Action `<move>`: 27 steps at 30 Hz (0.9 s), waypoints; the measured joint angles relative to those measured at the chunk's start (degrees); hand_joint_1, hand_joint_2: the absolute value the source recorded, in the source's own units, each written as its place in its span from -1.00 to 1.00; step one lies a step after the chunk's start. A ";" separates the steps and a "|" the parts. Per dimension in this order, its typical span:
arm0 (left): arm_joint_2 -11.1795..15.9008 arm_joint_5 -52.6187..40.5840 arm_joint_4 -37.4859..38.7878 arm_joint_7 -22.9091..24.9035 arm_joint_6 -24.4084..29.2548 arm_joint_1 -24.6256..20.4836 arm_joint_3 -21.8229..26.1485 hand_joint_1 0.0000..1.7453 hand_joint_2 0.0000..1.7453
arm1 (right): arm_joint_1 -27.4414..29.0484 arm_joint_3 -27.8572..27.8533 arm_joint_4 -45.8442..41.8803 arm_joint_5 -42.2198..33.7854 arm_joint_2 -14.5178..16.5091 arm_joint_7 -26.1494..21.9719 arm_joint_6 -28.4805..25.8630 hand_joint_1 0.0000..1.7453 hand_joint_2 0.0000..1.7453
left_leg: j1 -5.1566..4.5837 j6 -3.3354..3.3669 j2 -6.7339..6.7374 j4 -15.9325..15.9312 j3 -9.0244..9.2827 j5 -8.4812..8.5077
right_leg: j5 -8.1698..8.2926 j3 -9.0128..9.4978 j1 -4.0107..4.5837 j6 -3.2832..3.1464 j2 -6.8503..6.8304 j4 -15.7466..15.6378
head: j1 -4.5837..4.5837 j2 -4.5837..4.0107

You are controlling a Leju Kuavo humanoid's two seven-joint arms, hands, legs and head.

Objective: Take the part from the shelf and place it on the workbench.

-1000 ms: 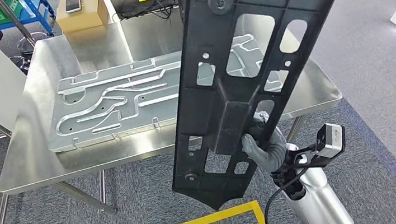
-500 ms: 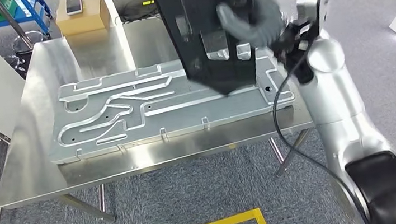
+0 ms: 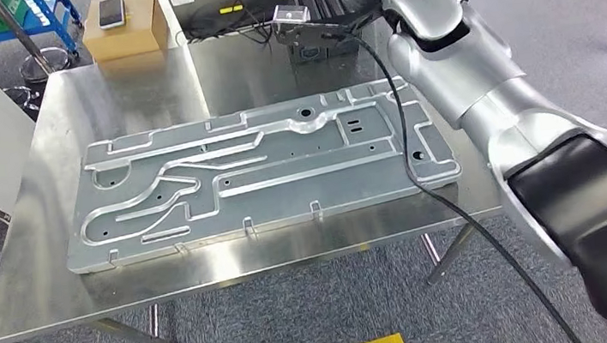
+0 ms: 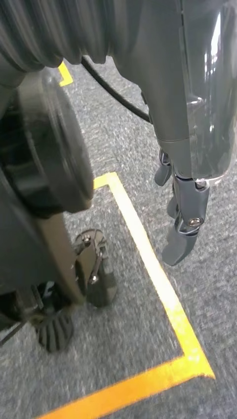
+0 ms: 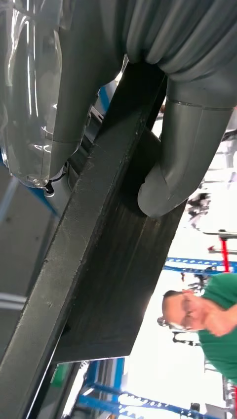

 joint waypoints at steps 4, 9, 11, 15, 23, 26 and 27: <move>-0.03 0.04 0.00 -0.10 0.16 0.01 -0.33 -1.00 1.00 | 4.02 1.26 6.04 1.09 2.25 0.14 -3.35 1.00 1.00 | 0.97 -1.15 0.30 13.89 -9.10 -3.23 | -0.91 1.00 -0.07 -0.22 -0.15 -0.12 | 0.00 0.00; -0.16 0.20 0.05 -0.55 0.23 0.13 -0.39 -1.00 1.00 | 11.08 1.43 12.13 4.37 3.92 0.03 -4.02 1.00 1.00 | 1.68 -1.62 0.54 -0.50 -5.36 7.30 | -2.43 2.65 -0.21 0.84 -0.05 0.10 | 0.01 0.00; -0.30 0.09 0.10 -0.72 0.34 0.17 -0.38 -1.00 1.00 | 13.58 1.42 13.78 4.71 4.30 0.47 -4.06 1.00 1.00 | 1.41 -0.96 0.46 -2.56 -4.56 7.36 | -2.56 2.52 -0.10 1.48 0.06 0.10 | 0.01 0.00; -0.28 -0.33 0.10 -0.92 0.98 0.50 -0.35 -1.00 1.00 | 18.55 1.13 16.20 4.97 4.84 1.08 -4.29 1.00 1.00 | 1.23 1.03 0.39 -3.20 -3.94 7.32 | -4.55 1.66 -0.49 2.67 -0.10 2.64 | 0.01 0.00; -0.20 -0.47 0.10 -2.12 1.61 1.05 -0.33 -1.00 1.00 | 20.81 0.45 18.37 5.41 5.28 1.22 -3.95 -0.50 -0.50 | -0.05 2.20 0.06 -2.64 -3.40 6.30 | -3.72 -2.47 0.31 1.14 -0.13 7.90 | 0.01 0.00; -0.27 -0.82 0.12 -2.26 2.06 1.13 -0.35 -1.00 0.50 | 20.56 0.08 18.53 5.49 5.50 1.41 -3.93 -1.00 -1.00 | -0.22 1.66 0.01 -2.38 -3.45 5.88 | -1.82 0.56 1.04 0.31 -0.22 1.23 | 0.01 0.00; -0.27 -0.90 0.11 -2.42 2.48 1.14 -0.36 -1.00 0.00 | 20.51 -0.01 18.56 5.61 5.58 1.52 -3.87 -1.00 -1.00 | -0.23 1.44 0.02 -2.44 -3.40 5.83 | -1.80 0.62 1.06 0.28 -0.23 1.00 | 0.01 0.00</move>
